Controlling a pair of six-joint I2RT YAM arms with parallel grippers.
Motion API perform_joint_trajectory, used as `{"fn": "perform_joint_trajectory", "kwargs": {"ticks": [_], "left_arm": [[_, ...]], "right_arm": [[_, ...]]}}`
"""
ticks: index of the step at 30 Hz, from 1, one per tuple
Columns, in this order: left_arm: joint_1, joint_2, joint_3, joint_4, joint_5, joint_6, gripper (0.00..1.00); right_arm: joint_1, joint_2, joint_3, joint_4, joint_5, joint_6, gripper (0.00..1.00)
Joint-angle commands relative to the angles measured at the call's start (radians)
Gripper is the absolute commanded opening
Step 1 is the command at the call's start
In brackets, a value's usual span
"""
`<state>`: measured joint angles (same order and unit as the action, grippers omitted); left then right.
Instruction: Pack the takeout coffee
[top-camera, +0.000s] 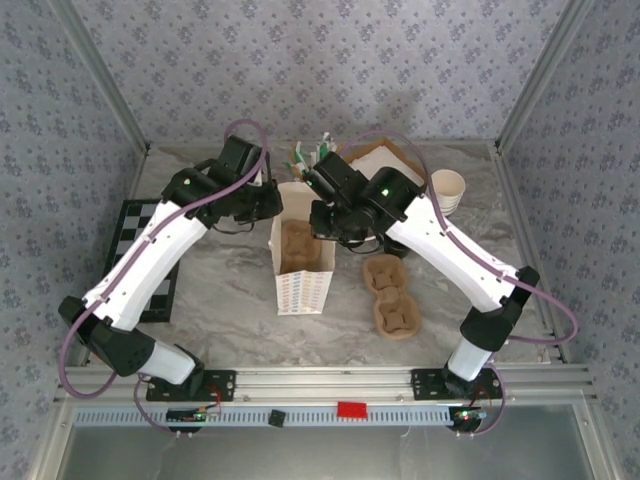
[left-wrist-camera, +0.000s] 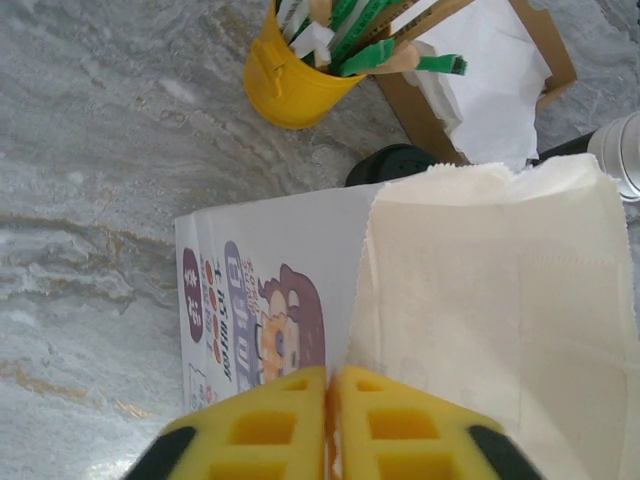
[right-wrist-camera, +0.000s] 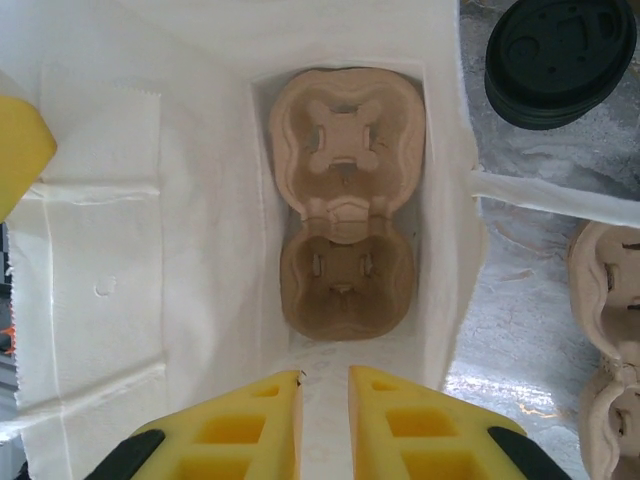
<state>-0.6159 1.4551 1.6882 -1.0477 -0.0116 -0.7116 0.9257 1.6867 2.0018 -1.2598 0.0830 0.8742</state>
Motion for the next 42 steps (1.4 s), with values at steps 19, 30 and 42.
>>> {"fn": "perform_joint_trajectory", "kwargs": {"ticks": [19,30,42], "left_arm": [[-0.03,0.012,0.089,-0.333,-0.13,0.122,0.59],[-0.032,0.016,0.034,-0.231,-0.064,0.113,0.47],[-0.033,-0.04,-0.025,-0.155,-0.049,0.01,0.17]], "right_arm": [[0.043,0.038,0.073,-0.09,0.003,-0.058,0.2],[0.053,0.034,0.075,-0.101,0.014,-0.067,0.2],[0.061,0.06,0.107,-0.112,0.015,-0.112,0.2]]}}
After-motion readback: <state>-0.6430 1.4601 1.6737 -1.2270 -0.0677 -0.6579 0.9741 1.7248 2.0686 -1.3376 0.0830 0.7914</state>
